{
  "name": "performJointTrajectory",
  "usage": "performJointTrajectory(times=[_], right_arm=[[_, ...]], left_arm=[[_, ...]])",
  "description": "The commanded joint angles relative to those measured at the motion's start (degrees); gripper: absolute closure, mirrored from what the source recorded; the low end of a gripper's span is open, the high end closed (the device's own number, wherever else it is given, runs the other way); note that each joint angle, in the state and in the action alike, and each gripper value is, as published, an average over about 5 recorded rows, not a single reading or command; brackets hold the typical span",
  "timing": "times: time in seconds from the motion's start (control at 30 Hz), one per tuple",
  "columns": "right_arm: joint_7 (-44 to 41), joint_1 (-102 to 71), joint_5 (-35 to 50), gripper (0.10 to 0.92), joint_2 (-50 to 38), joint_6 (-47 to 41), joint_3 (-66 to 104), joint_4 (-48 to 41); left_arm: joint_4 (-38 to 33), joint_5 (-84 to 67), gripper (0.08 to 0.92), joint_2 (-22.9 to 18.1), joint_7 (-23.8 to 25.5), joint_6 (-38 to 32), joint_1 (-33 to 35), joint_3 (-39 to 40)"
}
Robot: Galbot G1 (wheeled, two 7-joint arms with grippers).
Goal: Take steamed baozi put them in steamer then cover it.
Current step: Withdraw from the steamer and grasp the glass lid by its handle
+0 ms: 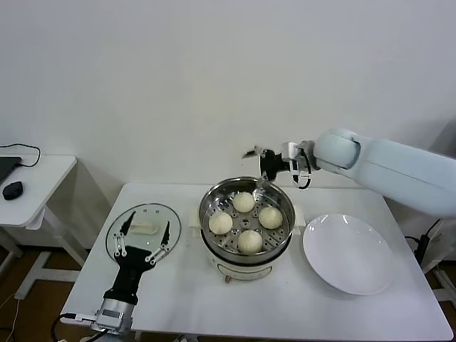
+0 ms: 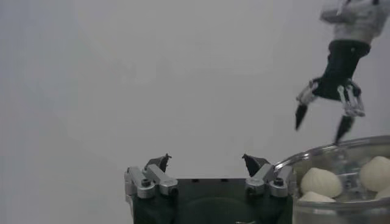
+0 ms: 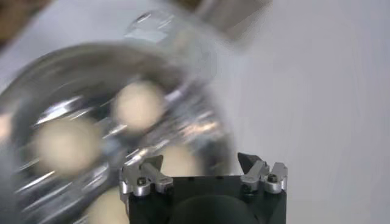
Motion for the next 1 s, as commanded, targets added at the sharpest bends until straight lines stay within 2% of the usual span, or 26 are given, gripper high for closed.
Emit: performJointTrajectory(times=[0.03,0.27,0.5,0.67,1.0], right_arm=[[46.08,-47.93,-4.46,0.203,-6.42,11.65,49.15,5.32],[46.64,-72.19,-11.36,0.203,2.43,15.82,74.99,4.19],[43.81,-86.18,-15.12,0.203,10.71,18.19,88.53,4.31],[41.47,-92.24,-16.23,0.203,14.37,19.37,93.55,4.46],[39.82,-95.72,-18.73,0.203,17.93,19.77,94.88,5.62]], left_arm=[[2.47,6.63,0.177,0.24,-0.77,0.58,-4.29,-0.79],[7.37,15.92,0.177,0.31,-1.44,-1.28,-7.59,-1.6],[18.61,37.36,0.177,1.68,-1.6,-2.84,-11.55,-4.03],[29.83,56.28,0.177,2.81,-3.15,-4.55,-14.7,-6.11],[40.4,71.11,0.177,2.86,-4.65,-2.98,-19.39,-5.56]])
